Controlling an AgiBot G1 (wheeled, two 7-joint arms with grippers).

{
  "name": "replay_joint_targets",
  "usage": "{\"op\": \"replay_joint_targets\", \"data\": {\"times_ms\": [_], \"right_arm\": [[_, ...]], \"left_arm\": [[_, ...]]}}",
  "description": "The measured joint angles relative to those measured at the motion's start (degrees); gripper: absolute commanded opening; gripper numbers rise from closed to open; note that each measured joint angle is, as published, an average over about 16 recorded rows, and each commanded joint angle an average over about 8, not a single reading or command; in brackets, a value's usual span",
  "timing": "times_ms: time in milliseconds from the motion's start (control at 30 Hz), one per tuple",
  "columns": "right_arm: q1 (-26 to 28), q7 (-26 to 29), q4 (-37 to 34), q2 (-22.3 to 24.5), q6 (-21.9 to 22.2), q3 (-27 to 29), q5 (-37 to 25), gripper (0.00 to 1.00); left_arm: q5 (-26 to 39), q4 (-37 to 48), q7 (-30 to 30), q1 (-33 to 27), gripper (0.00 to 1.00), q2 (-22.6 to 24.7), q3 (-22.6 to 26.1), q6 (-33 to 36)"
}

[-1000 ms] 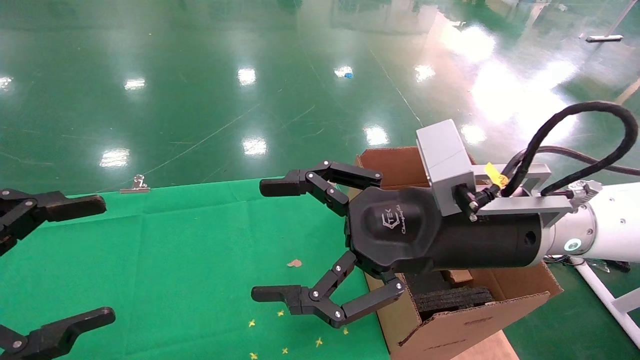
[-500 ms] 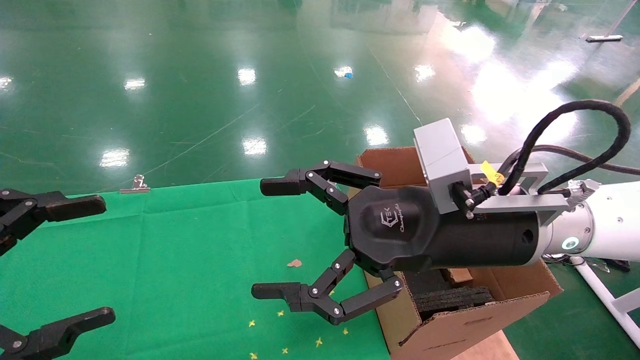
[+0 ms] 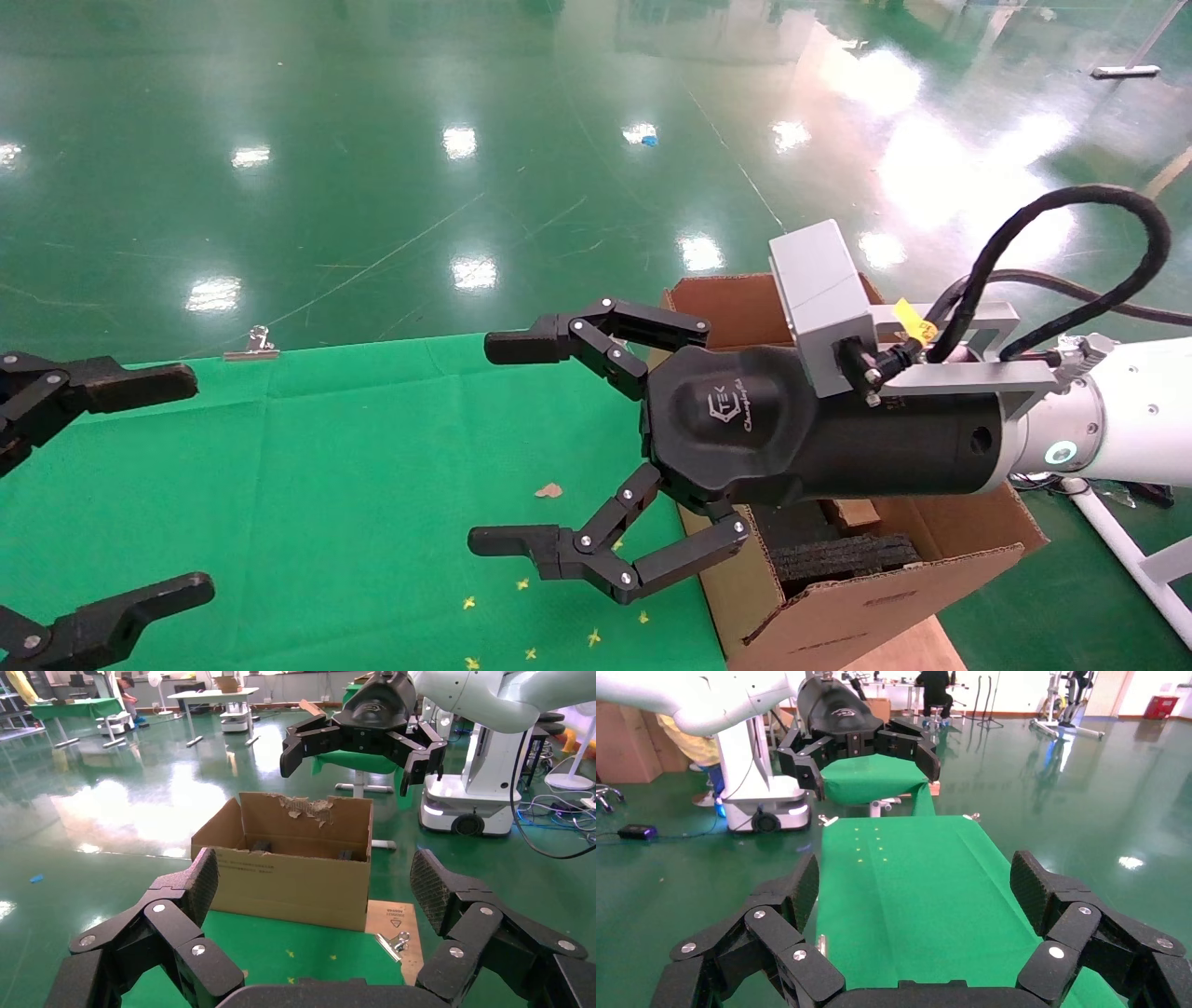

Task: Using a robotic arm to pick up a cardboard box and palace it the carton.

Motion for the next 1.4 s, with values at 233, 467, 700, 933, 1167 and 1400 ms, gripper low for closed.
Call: {"op": "replay_joint_targets", "data": {"times_ms": [233, 467, 700, 933, 1167, 1400], "right_arm": [[0.0, 0.0, 0.0, 0.0, 0.0, 0.0, 0.0, 1.00], [0.0, 0.0, -0.1, 0.0, 0.0, -0.1, 0.0, 1.00], [0.1, 0.0, -0.1, 0.0, 0.0, -0.1, 0.0, 1.00], [0.1, 0.0, -0.1, 0.0, 0.0, -0.1, 0.0, 1.00], [0.1, 0.0, -0.1, 0.0, 0.0, -0.1, 0.0, 1.00], [0.1, 0.0, -0.1, 0.0, 0.0, -0.1, 0.0, 1.00]], "left_arm": [[0.0, 0.0, 0.0, 0.0, 1.00, 0.0, 0.0, 0.0], [0.0, 0.0, 0.0, 0.0, 1.00, 0.0, 0.0, 0.0], [0.0, 0.0, 0.0, 0.0, 1.00, 0.0, 0.0, 0.0], [0.0, 0.0, 0.0, 0.0, 1.00, 0.0, 0.0, 0.0], [0.0, 0.0, 0.0, 0.0, 1.00, 0.0, 0.0, 0.0], [0.0, 0.0, 0.0, 0.0, 1.00, 0.0, 0.0, 0.0]]}}
